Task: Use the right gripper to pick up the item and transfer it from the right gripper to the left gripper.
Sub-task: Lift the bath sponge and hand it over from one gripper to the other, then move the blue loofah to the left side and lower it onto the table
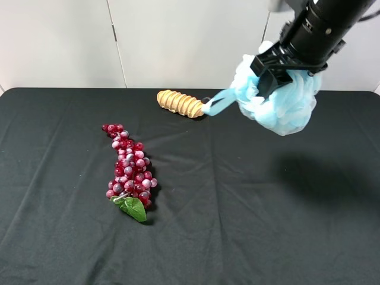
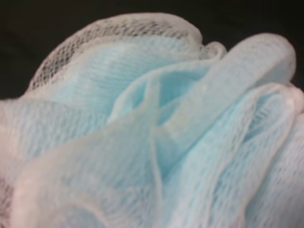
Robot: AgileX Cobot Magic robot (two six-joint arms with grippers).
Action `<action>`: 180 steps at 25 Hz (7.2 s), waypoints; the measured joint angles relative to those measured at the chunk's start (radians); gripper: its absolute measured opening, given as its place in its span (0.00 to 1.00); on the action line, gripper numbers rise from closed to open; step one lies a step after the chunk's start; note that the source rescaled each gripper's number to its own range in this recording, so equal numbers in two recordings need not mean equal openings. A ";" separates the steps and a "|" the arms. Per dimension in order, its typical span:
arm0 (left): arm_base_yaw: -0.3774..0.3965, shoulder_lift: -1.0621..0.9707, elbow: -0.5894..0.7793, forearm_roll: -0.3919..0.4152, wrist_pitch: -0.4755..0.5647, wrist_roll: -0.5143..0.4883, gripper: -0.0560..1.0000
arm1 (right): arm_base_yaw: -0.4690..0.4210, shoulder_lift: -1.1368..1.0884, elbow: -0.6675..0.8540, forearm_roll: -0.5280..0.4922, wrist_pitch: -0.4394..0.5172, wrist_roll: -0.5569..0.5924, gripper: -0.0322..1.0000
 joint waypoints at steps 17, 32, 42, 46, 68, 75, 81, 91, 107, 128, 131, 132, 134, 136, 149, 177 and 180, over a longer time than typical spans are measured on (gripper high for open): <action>0.000 0.000 0.000 0.000 0.000 0.000 0.97 | 0.413 -0.033 0.003 0.168 -0.038 -0.253 0.12; 0.000 0.000 0.000 0.000 -0.006 0.000 0.97 | 0.432 -0.033 0.003 0.352 -0.057 -0.361 0.09; 0.000 0.219 -0.157 -0.084 0.009 0.202 0.97 | 0.432 -0.033 0.003 0.353 -0.096 -0.282 0.09; -0.045 0.358 -0.211 -0.120 -0.036 0.329 0.97 | 0.432 -0.033 0.002 0.353 -0.147 -0.229 0.09; -0.605 0.988 -0.221 -0.128 -0.738 0.520 0.97 | 0.351 -0.033 -0.100 0.364 -0.164 -0.076 0.07; -0.723 1.105 -0.221 -0.128 -0.963 0.520 0.97 | 0.351 -0.033 -0.100 0.364 -0.163 -0.069 0.06; -0.749 1.150 -0.221 -0.128 -1.075 0.520 0.89 | 0.345 -0.033 -0.100 0.364 -0.163 -0.069 0.03; -0.749 1.154 -0.220 -0.128 -1.111 0.504 0.38 | 0.339 -0.037 -0.106 0.360 -0.166 -0.069 0.03; -0.752 1.154 -0.217 -0.128 -1.112 0.504 0.31 | 0.331 -0.037 -0.113 0.320 -0.146 -0.038 0.95; -0.757 1.154 -0.217 -0.128 -1.161 0.503 0.16 | 0.342 -0.096 -0.246 0.247 0.133 -0.033 1.00; -0.757 1.154 -0.217 -0.128 -1.165 0.502 0.15 | 0.342 -0.138 -0.226 0.220 0.138 -0.016 1.00; -0.757 1.154 -0.218 -0.128 -1.165 0.502 0.15 | 0.342 -0.153 -0.215 0.211 0.139 -0.006 1.00; -0.757 1.154 -0.221 -0.128 -1.166 0.502 0.15 | 0.342 -0.191 -0.178 0.184 0.144 0.015 1.00; -0.757 1.154 -0.221 -0.128 -1.167 0.502 0.13 | 0.342 -0.230 -0.137 0.163 0.148 0.034 1.00; -0.757 1.154 -0.221 -0.128 -1.168 0.501 0.11 | 0.342 -0.634 0.265 -0.057 0.150 0.156 1.00; -0.757 1.154 -0.221 -0.128 -1.168 0.501 0.09 | 0.347 -1.332 0.859 -0.095 -0.036 0.170 1.00; -0.757 1.154 -0.221 -0.128 -1.168 0.501 0.09 | 0.347 -1.332 0.859 -0.095 -0.036 0.170 1.00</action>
